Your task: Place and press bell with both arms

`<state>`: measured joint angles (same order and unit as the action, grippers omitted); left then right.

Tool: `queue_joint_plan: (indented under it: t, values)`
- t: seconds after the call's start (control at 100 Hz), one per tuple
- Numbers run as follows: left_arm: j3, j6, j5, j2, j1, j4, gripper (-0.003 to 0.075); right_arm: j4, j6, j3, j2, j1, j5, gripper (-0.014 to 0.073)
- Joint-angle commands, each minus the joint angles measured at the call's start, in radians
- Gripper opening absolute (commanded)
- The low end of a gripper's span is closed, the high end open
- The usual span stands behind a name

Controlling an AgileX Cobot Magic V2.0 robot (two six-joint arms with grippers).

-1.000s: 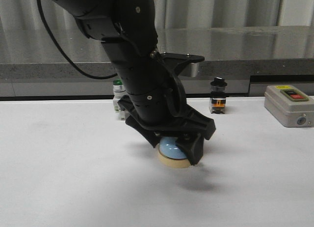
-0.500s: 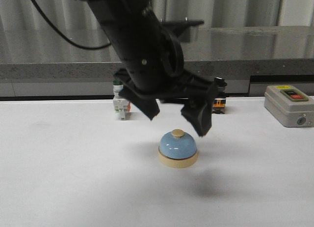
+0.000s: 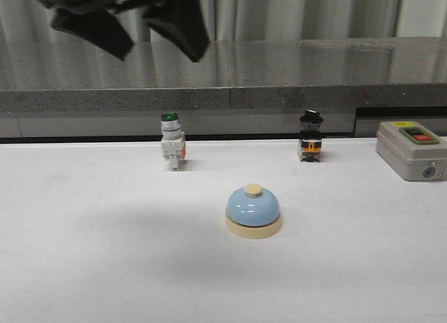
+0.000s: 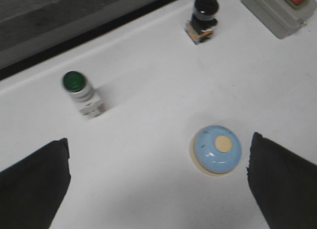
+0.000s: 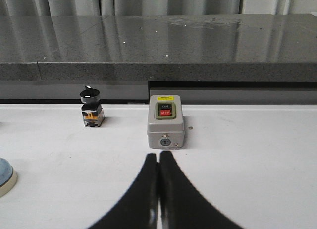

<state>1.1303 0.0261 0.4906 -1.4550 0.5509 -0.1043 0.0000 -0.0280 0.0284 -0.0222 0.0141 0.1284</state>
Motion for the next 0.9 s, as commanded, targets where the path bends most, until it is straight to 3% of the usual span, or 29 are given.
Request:
queue_joint_plan:
  t: [0.0,0.29,0.5,0.71,0.89]
  values:
    - [-0.055,-0.026,-0.092,0.138,-0.064,-0.013,0.0689,-0.014,0.003,-0.017,-0.012,0.001,-0.092,-0.0060]
    - [-0.310,-0.032,-0.149,0.481,-0.241,-0.014,0.0689,-0.014,0.003,-0.017,-0.012,0.001,-0.092,-0.0060]
    - [-0.441,-0.032,-0.160,0.702,-0.272,-0.014,0.0687,-0.014,0.003,-0.017,-0.012,0.001,-0.092,-0.0060]
    - [-0.545,-0.032,-0.160,0.903,-0.272,-0.014,0.0577,-0.014,0.003,-0.017,-0.012,0.001,-0.092,-0.0060]
    - [-0.602,-0.032,-0.160,1.019,-0.272,-0.014,0.0405,-0.014,0.003,-0.017,-0.012,0.001,-0.092,-0.0060]
